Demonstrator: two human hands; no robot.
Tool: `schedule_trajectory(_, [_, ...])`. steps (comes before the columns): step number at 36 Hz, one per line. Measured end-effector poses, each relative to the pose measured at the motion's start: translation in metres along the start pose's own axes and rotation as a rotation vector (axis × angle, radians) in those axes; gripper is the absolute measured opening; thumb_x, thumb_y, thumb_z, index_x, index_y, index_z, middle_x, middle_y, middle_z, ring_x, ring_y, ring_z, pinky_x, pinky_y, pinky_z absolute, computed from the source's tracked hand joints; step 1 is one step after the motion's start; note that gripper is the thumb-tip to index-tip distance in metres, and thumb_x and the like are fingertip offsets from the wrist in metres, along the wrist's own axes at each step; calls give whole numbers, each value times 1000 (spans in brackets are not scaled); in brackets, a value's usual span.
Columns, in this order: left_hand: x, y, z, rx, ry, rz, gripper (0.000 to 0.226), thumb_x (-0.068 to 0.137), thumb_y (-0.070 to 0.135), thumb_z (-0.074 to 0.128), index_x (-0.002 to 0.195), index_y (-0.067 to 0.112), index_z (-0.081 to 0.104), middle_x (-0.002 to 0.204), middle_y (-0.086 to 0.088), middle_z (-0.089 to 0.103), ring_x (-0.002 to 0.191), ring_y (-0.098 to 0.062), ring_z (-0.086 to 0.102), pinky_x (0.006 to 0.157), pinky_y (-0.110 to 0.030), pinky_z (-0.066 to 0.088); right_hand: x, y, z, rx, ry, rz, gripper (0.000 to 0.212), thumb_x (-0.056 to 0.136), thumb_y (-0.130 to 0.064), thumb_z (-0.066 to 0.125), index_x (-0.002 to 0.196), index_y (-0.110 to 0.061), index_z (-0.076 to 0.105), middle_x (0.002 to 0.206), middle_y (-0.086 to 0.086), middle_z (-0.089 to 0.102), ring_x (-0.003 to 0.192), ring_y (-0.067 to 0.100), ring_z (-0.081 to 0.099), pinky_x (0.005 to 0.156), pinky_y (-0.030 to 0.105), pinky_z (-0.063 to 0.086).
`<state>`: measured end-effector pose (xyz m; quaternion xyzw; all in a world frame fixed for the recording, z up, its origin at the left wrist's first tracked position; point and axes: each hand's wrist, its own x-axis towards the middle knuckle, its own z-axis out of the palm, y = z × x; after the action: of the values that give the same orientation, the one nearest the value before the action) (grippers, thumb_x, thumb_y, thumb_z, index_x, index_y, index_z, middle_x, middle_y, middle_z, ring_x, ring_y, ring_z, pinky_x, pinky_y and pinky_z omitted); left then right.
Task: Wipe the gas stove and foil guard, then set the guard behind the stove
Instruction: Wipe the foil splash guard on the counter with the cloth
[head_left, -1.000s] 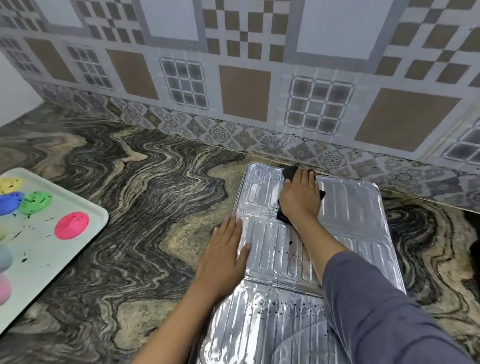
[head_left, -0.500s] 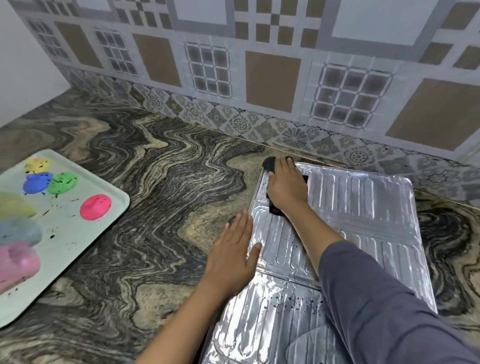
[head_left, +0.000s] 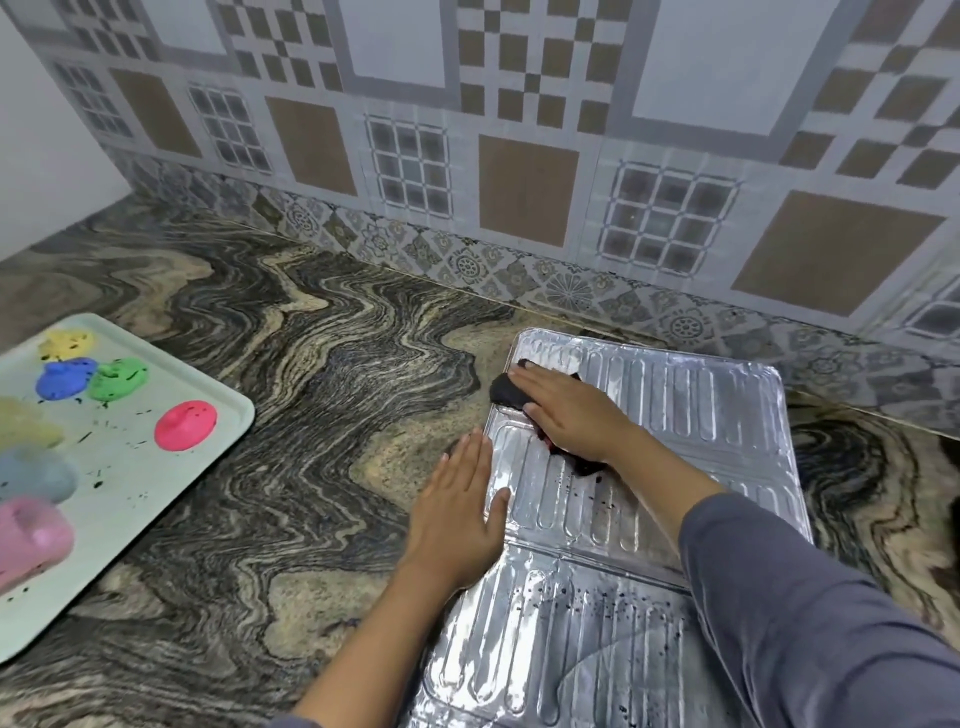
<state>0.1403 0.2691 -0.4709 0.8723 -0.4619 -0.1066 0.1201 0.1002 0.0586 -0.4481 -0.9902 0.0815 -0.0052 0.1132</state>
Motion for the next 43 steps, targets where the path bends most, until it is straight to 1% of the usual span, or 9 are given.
schedule_trajectory(5, [-1, 0, 0, 10, -3, 4, 61, 97, 45, 9, 146, 18, -15, 154, 2, -21, 141, -9, -20, 116, -27, -11, -38, 19, -2, 76, 50, 209, 49, 101, -32, 28, 147, -20, 21, 155, -2, 23, 144, 12, 16, 117, 32, 18])
schedule_trajectory(10, [-1, 0, 0, 20, -10, 10, 61, 97, 46, 8, 146, 17, -15, 154, 1, -21, 141, -10, -21, 115, -28, -13, -85, 29, -4, 99, 135, 496, 48, 101, -29, 28, 147, -15, 23, 155, 0, 25, 144, 15, 17, 115, 32, 17])
schedule_trajectory(16, [1, -1, 3, -9, 35, 28, 65, 93, 47, 7, 148, 15, -5, 157, -1, -10, 143, -9, -14, 116, -28, -9, -126, 29, 2, 117, 230, 844, 50, 100, -27, 26, 147, -9, 21, 156, 6, 21, 145, 19, 14, 119, 34, 13])
schedule_trajectory(21, [2, -3, 5, -11, 37, 37, 65, 93, 47, 7, 148, 14, -6, 157, -1, -10, 145, -13, -11, 119, -31, -6, -124, 3, 14, 141, 323, 1086, 52, 100, -29, 24, 147, -7, 17, 157, 6, 17, 146, 21, 8, 119, 37, 7])
schedule_trajectory(24, [3, -6, 6, -7, 36, 43, 66, 93, 47, 7, 148, 14, -6, 158, -1, -9, 145, -13, -11, 118, -30, -6, -108, -19, 21, 165, 389, 1169, 54, 100, -28, 26, 148, -7, 16, 157, 7, 15, 146, 22, 7, 119, 39, 6])
schedule_trajectory(27, [4, -7, 5, -15, 31, 60, 67, 91, 47, 6, 149, 13, -4, 158, -2, -8, 145, -12, -11, 117, -29, -8, -85, -39, 27, 177, 421, 1162, 54, 99, -27, 29, 147, -7, 16, 157, 9, 17, 146, 25, 8, 119, 40, 7])
schedule_trajectory(30, [4, -8, 4, -21, 23, 70, 68, 91, 47, 5, 149, 12, -4, 158, -2, -9, 145, -12, -11, 115, -27, -11, -61, -55, 31, 156, 397, 1067, 54, 99, -27, 28, 147, -7, 17, 156, 9, 18, 146, 25, 8, 119, 40, 6])
schedule_trajectory(39, [2, -11, -5, -112, -16, 102, 61, 94, 34, 11, 148, 12, -1, 158, -4, -6, 146, -12, -8, 115, -26, -10, -21, -65, 31, 77, 181, 450, 50, 100, -28, 27, 148, -15, 18, 156, 1, 20, 145, 16, 11, 117, 31, 6])
schedule_trajectory(43, [-5, -16, -13, -188, -85, 123, 59, 99, 32, 23, 148, 14, -5, 157, -2, -13, 144, -13, -15, 120, -34, -5, -25, -58, 30, 72, 125, 308, 50, 101, -31, 28, 148, -18, 20, 156, -2, 21, 145, 15, 12, 119, 35, 11])
